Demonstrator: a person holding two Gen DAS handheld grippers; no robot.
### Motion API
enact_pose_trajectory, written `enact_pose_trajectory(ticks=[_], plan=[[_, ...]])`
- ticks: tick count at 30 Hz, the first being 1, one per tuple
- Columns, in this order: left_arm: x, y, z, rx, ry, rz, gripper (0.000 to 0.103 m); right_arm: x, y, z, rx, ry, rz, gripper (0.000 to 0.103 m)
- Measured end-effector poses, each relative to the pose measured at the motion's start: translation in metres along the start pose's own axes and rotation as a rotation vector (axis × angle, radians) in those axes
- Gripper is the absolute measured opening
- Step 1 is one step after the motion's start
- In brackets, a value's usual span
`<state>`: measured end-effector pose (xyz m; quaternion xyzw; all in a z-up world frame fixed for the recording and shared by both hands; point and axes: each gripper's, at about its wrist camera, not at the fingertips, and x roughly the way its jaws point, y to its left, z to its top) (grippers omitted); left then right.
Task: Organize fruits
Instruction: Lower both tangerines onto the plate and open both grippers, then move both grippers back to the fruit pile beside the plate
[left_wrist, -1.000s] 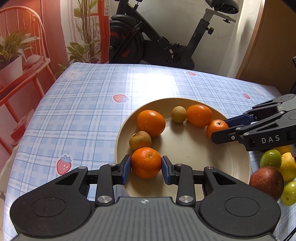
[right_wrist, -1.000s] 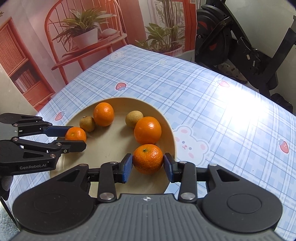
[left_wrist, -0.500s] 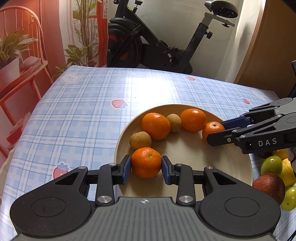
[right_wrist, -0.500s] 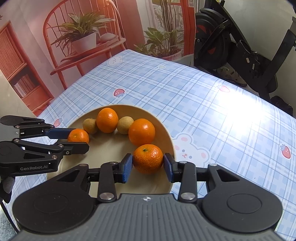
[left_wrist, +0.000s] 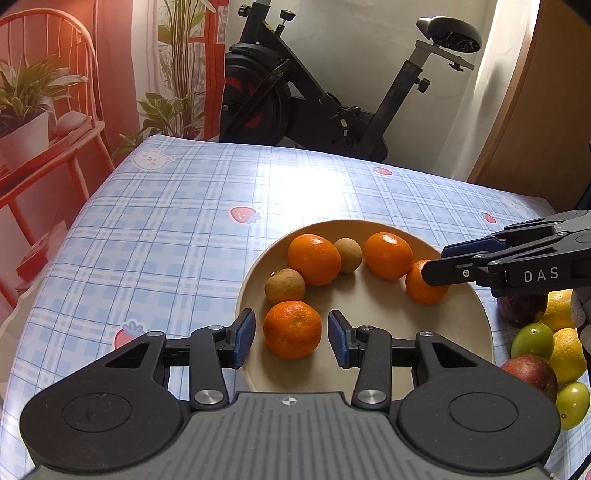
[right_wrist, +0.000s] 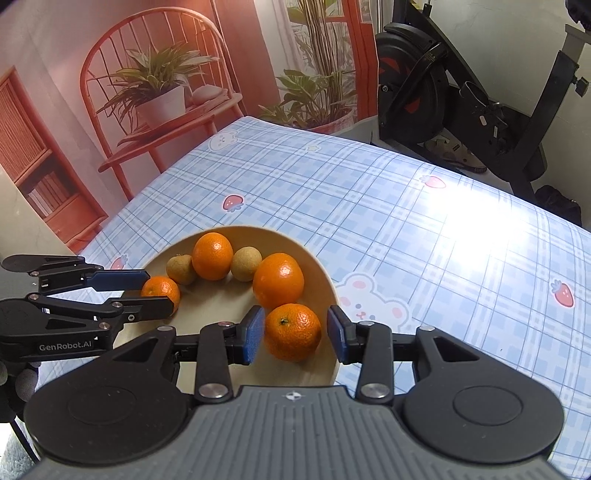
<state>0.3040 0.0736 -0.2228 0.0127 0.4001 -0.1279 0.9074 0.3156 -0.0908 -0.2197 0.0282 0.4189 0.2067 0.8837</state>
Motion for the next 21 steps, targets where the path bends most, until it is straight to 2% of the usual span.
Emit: enact_pose_trajectory(ticks=[5, 8, 16, 18, 21], plan=[[-0.022, -0.005, 0.002, -0.026, -0.035, 0.002, 0.046, -0.030, 0.004, 0.001, 0.006, -0.071, -0.003, 0.041], [-0.042, -0.008, 0.005, -0.072, -0.083, 0.009, 0.047, -0.053, 0.004, -0.001, 0.031, -0.120, 0.009, 0.041], [-0.086, -0.034, 0.004, -0.118, -0.171, 0.027, 0.047, -0.120, 0.002, -0.022, 0.108, -0.243, 0.026, 0.041], [-0.096, -0.044, 0.004, -0.108, -0.191, 0.046, 0.047, -0.133, 0.002, -0.030, 0.125, -0.258, 0.004, 0.041], [-0.114, -0.057, 0.002, -0.100, -0.221, 0.068, 0.047, -0.153, 0.009, -0.047, 0.102, -0.271, -0.087, 0.042]])
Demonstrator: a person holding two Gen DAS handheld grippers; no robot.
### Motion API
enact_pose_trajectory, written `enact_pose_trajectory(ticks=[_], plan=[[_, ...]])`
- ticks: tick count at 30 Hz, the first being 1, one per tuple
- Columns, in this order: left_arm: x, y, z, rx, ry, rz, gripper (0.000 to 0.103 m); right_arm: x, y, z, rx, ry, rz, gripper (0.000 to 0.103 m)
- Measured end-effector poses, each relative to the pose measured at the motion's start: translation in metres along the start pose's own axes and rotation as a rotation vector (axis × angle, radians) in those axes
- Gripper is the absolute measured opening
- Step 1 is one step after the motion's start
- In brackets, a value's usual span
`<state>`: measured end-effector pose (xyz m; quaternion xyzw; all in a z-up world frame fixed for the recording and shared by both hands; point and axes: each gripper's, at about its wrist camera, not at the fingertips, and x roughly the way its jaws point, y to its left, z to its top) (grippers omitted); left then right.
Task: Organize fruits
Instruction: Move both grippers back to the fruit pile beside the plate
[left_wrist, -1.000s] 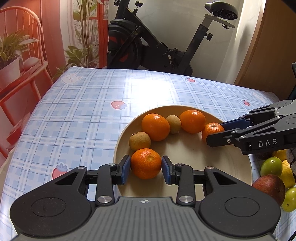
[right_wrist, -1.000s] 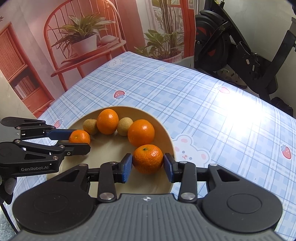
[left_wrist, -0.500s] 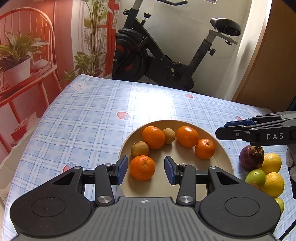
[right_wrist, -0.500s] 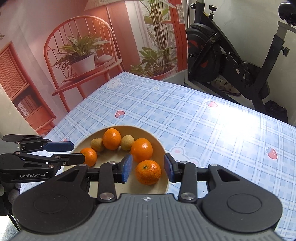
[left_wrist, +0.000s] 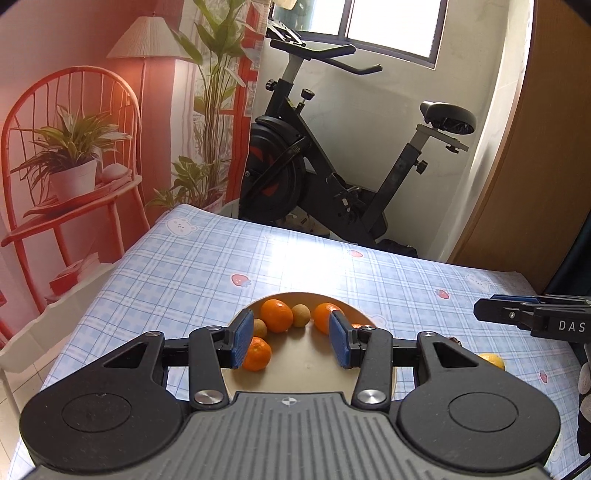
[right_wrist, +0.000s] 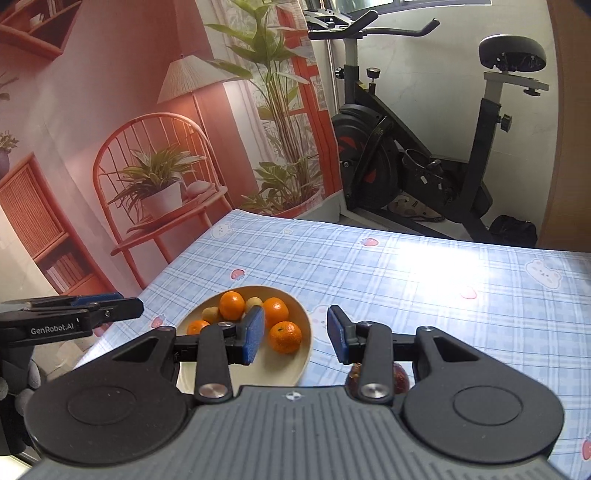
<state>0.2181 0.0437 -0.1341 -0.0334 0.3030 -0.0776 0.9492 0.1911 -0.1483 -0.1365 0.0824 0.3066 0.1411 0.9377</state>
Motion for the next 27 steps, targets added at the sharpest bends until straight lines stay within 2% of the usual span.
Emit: enact_pose_trajectory(ticks=[4, 6, 8, 10, 15, 22, 27], plan=[[-0.022, -0.018, -0.004, 0.003, -0.029, 0.034, 0.047, -0.037, -0.004, -0.026, 0.019, -0.043, -0.041, 0.042], [-0.028, -0.032, -0.008, 0.014, -0.013, 0.073, 0.053, -0.051, -0.002, -0.038, 0.013, -0.073, -0.086, 0.042], [-0.033, -0.042, -0.014, 0.000, -0.010, 0.057, 0.055, -0.064, 0.000, -0.049, 0.007, -0.102, -0.152, 0.042], [-0.039, -0.051, -0.019, 0.009, -0.015, 0.020, 0.055, -0.073, 0.002, -0.060, 0.007, -0.120, -0.171, 0.042], [-0.056, -0.068, -0.035, 0.089, -0.043, -0.024, 0.056, -0.085, 0.011, -0.082, -0.004, -0.139, -0.195, 0.042], [-0.062, -0.074, -0.049, 0.091, -0.064, -0.010, 0.056, -0.081, 0.025, -0.108, -0.026, -0.119, -0.195, 0.042], [-0.063, -0.077, -0.053, 0.102, -0.067, -0.002, 0.056, -0.078, 0.023, -0.119, 0.009, -0.112, -0.178, 0.042]])
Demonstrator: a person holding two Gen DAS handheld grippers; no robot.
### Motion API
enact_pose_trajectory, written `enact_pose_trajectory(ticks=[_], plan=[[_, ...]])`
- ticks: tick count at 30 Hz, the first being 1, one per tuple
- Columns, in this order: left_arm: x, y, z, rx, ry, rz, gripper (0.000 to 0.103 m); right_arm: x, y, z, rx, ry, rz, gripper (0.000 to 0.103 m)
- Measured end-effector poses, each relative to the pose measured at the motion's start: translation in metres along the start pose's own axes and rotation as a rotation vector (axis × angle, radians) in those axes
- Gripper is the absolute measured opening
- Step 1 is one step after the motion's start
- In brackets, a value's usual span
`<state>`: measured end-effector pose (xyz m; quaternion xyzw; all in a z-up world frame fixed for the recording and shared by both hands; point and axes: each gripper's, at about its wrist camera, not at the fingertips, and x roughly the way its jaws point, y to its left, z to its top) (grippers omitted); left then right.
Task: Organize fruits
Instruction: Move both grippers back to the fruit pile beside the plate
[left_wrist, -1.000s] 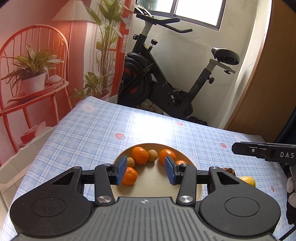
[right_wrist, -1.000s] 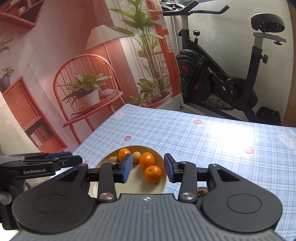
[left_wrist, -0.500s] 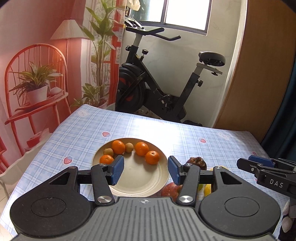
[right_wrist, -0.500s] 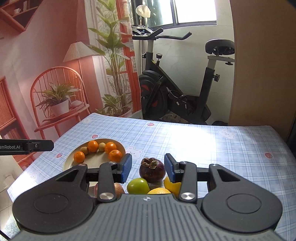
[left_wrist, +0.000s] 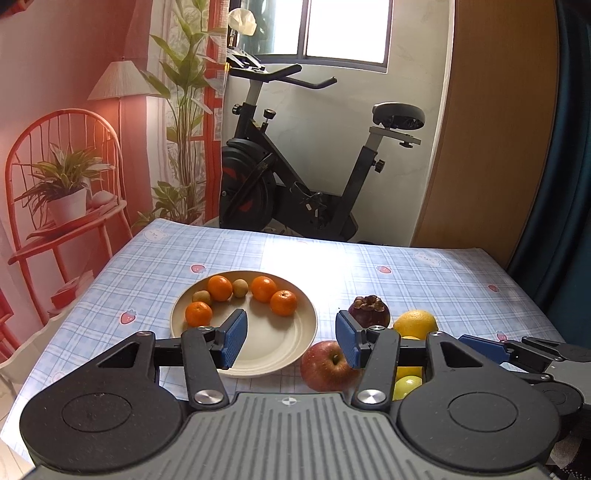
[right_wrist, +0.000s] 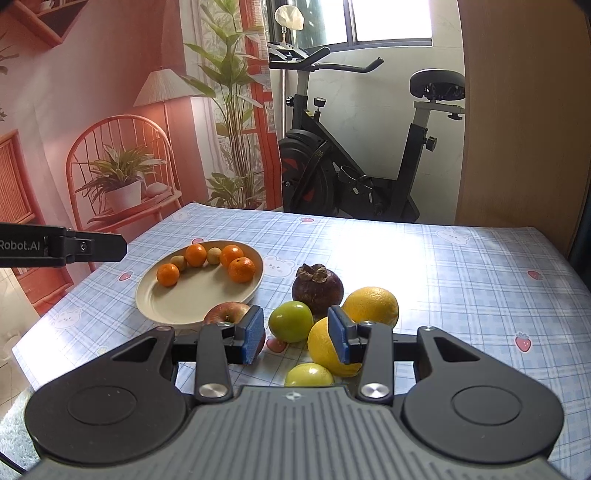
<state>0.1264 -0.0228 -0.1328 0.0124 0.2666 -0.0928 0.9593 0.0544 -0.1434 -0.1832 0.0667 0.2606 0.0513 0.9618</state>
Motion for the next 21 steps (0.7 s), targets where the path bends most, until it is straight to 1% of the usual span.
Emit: enact_pose_trajectory(ticks=[3, 5, 12, 15, 17, 19, 21], plan=[[0.001, 0.001, -0.003, -0.010, -0.010, 0.014, 0.056, -0.001, -0.002, -0.006, -0.009, -0.022, -0.002, 0.042], [0.005, 0.001, -0.006, -0.033, -0.006, 0.019, 0.056, 0.003, -0.005, -0.010, -0.019, -0.021, -0.002, 0.042], [0.020, -0.007, -0.017, -0.028, 0.054, 0.037, 0.056, 0.009, -0.016, -0.024, 0.006, -0.017, 0.025, 0.042], [0.024, -0.006, -0.020, -0.027, 0.063, 0.035, 0.056, 0.016, -0.021, -0.029, 0.011, -0.002, 0.037, 0.042], [0.030, -0.007, -0.022, -0.018, 0.085, 0.026, 0.056, 0.021, -0.025, -0.033, 0.035, 0.021, 0.056, 0.042], [0.036, -0.007, -0.025, -0.012, 0.105, 0.023, 0.056, 0.025, -0.026, -0.036, 0.054, 0.034, 0.077, 0.044], [0.040, -0.007, -0.027, -0.010, 0.115, 0.017, 0.056, 0.028, -0.025, -0.038, 0.045, 0.038, 0.077, 0.048]])
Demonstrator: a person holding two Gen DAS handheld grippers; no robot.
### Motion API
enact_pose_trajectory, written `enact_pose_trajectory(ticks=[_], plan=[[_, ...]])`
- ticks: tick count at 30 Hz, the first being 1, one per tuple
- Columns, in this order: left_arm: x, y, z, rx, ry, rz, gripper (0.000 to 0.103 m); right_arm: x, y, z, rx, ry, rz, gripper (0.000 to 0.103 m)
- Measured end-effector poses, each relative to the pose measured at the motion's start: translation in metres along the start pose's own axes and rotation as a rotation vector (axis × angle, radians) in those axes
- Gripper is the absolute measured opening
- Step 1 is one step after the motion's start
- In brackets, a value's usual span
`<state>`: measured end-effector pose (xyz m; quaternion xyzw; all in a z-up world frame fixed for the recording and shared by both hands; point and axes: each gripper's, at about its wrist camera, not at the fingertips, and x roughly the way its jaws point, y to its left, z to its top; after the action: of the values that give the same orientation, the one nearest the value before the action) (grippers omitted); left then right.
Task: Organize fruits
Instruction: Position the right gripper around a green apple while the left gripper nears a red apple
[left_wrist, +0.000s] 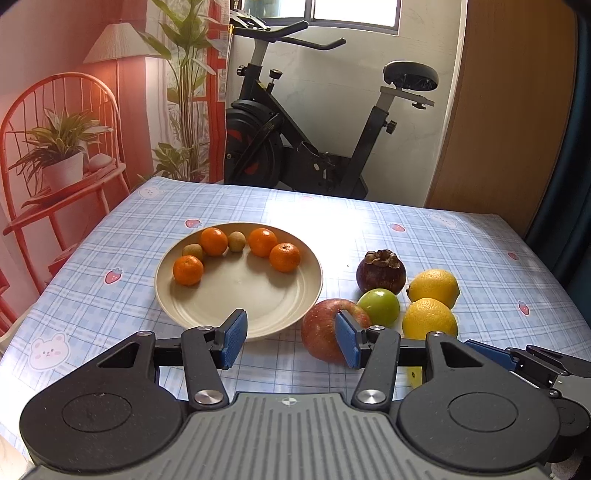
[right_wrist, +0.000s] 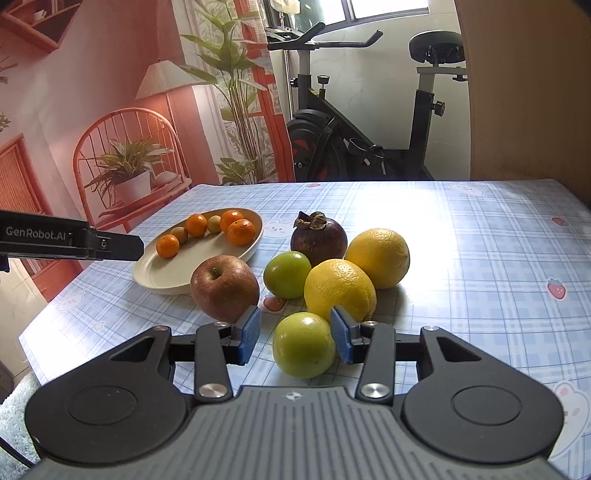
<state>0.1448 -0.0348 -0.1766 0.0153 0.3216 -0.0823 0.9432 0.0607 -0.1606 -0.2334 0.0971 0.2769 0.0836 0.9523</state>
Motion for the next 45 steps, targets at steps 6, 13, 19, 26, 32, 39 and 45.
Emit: enact_pose_trajectory(ticks=[6, 13, 19, 26, 32, 39, 45], plan=[[0.009, 0.001, -0.004, -0.004, 0.021, -0.023, 0.055, 0.009, -0.007, -0.005, 0.023, 0.015, -0.003, 0.048], [0.016, 0.000, -0.005, -0.011, 0.033, -0.034, 0.055, 0.018, -0.008, -0.011, 0.040, 0.036, 0.012, 0.048], [0.020, 0.001, -0.006, -0.017, 0.042, -0.039, 0.055, 0.023, -0.011, -0.012, 0.059, 0.047, 0.007, 0.050], [0.022, 0.002, -0.006, -0.021, 0.045, -0.048, 0.055, 0.026, -0.014, -0.015, 0.077, 0.048, 0.014, 0.050], [0.021, 0.000, -0.006, -0.016, 0.039, -0.073, 0.055, 0.026, -0.013, -0.016, 0.072, 0.048, 0.013, 0.050], [0.022, 0.003, -0.007, -0.033, 0.046, -0.080, 0.054, 0.024, -0.015, -0.018, 0.082, 0.049, 0.011, 0.050], [0.019, 0.003, -0.007, -0.037, 0.040, -0.086, 0.054, 0.022, -0.014, -0.018, 0.075, 0.049, 0.009, 0.050]])
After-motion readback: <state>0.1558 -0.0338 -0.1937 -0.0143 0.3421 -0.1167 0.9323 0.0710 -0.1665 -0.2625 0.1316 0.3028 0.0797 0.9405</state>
